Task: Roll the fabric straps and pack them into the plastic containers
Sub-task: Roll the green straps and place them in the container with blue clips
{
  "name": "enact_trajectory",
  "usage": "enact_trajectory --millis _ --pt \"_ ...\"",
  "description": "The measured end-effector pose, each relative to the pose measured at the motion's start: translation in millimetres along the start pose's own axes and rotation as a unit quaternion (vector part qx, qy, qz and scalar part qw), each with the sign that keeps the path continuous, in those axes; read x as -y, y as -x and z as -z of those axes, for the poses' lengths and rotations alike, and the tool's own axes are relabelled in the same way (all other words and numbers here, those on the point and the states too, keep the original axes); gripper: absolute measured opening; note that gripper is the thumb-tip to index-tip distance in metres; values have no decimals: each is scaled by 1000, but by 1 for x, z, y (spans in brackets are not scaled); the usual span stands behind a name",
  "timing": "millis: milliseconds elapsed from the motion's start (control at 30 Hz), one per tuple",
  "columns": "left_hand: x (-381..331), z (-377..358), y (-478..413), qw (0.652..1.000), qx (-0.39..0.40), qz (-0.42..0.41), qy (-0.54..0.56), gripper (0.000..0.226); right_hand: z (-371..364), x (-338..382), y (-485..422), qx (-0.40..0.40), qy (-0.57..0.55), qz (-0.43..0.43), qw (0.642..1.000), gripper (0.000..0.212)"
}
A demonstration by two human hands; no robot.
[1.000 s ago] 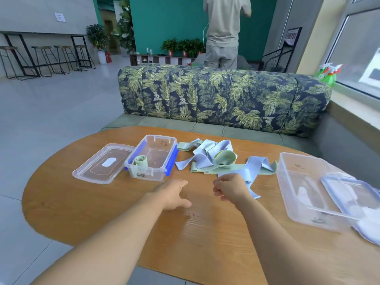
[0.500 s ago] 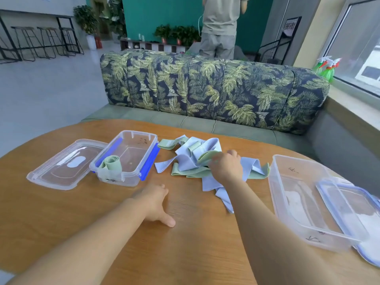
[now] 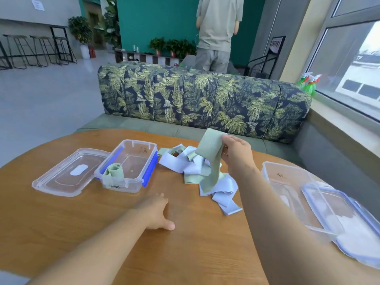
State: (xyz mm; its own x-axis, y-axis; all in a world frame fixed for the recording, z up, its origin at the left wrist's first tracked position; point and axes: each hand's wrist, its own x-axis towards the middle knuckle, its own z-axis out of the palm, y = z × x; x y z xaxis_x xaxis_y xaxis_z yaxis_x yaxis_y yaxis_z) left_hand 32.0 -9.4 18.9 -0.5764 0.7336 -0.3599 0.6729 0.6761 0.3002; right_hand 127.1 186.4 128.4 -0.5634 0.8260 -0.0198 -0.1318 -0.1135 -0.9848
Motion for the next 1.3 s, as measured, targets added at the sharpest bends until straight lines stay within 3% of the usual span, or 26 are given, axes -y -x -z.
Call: enact_trajectory --millis 133,267,333,400,500,600,733,867,1067,1233,1300 --pt "1 -1 29 979 -54 -3 197 88 0 24 31 25 -63 -11 998 13" --pt "-14 23 58 919 -120 -52 371 80 -4 29 63 40 -50 -31 997 14" --pt "-26 40 73 885 -149 -84 433 75 -9 26 81 43 -40 -50 997 29" --pt "-38 52 87 881 -196 -129 411 76 -14 21 96 45 -26 -68 996 53" --pt "-49 57 105 879 -262 -182 354 77 -21 13 114 55 -2 -82 995 44" --pt "-51 57 115 866 -307 -198 340 64 -23 6 128 78 21 -111 991 47" --pt "-45 59 117 870 -248 -188 383 27 -15 -3 135 125 30 -154 980 26" --pt "-37 60 94 834 -148 -83 525 7 -12 -14 127 134 48 -199 970 10" --pt "-24 10 42 882 -84 -15 463 7 -15 -69 105 95 157 -260 948 7" --pt "0 -18 1 942 -71 -4 328 21 -10 -99 74 83 351 -240 902 8" --pt "3 -18 -12 949 -80 -12 306 18 -11 -103 60 79 434 -226 869 10"
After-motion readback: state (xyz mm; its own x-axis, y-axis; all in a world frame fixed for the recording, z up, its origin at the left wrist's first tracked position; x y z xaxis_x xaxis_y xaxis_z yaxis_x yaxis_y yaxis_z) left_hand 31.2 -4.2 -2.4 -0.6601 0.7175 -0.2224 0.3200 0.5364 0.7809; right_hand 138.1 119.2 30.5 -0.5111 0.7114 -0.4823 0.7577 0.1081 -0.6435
